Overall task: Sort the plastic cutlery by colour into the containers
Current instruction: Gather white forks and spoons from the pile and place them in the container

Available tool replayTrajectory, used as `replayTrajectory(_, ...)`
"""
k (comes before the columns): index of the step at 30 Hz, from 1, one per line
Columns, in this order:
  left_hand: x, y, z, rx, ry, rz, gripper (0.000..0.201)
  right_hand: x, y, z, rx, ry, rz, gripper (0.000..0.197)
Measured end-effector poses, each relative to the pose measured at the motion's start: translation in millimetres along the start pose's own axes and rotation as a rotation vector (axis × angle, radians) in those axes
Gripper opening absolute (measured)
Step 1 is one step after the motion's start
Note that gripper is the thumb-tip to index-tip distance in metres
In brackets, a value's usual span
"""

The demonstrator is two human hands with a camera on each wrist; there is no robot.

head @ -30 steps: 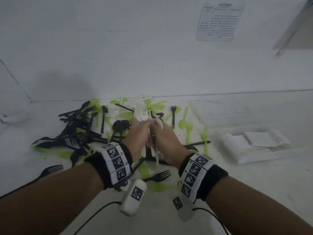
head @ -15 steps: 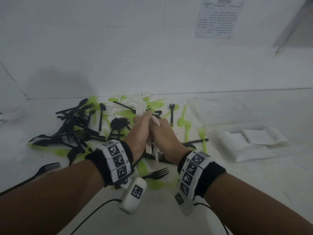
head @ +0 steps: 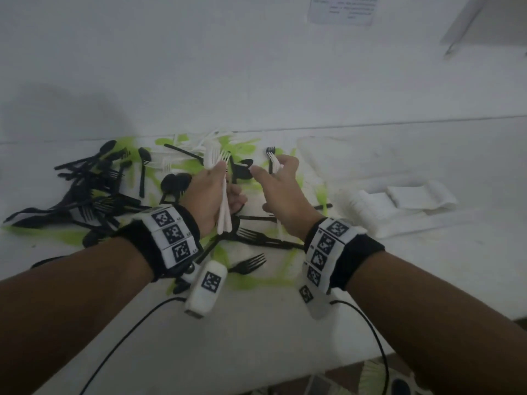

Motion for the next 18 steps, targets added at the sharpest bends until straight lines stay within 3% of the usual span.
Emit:
replayTrajectory(4,-3,-5,-7,-0.076,-0.007,-0.008,0.038,3,-3,10,0.106,-0.086,0.037,0.015)
replayTrajectory(6,-7,-7,-15,-0.120,-0.027,-0.012,0.042,3,-8,15,0.206,-0.098,0.082,0.024)
replayTrajectory(10,-7,-5,-39,-0.157,-0.069,-0.008,0.044,3,-11,25,0.170,-0.071,0.118,0.034)
replayTrajectory(15,-7,-1,-64,-0.198,-0.125,-0.017,0.019,-1,-8,34,0.148,-0.021,0.134,0.025)
replayTrajectory(18,-4,0,-68,-0.216,-0.124,-0.033,0.015,-1,-2,39,-0.009,0.008,0.110,0.037)
Point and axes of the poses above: each hand's wrist, its own x-axis away from the middle knuckle, its own z-axis out of the back of the hand, y = z × x, the point moved 10 cm from there along -x, towards the middle knuckle, and after that the axes turned 13 degrees about -y, right-handed, at the moved point
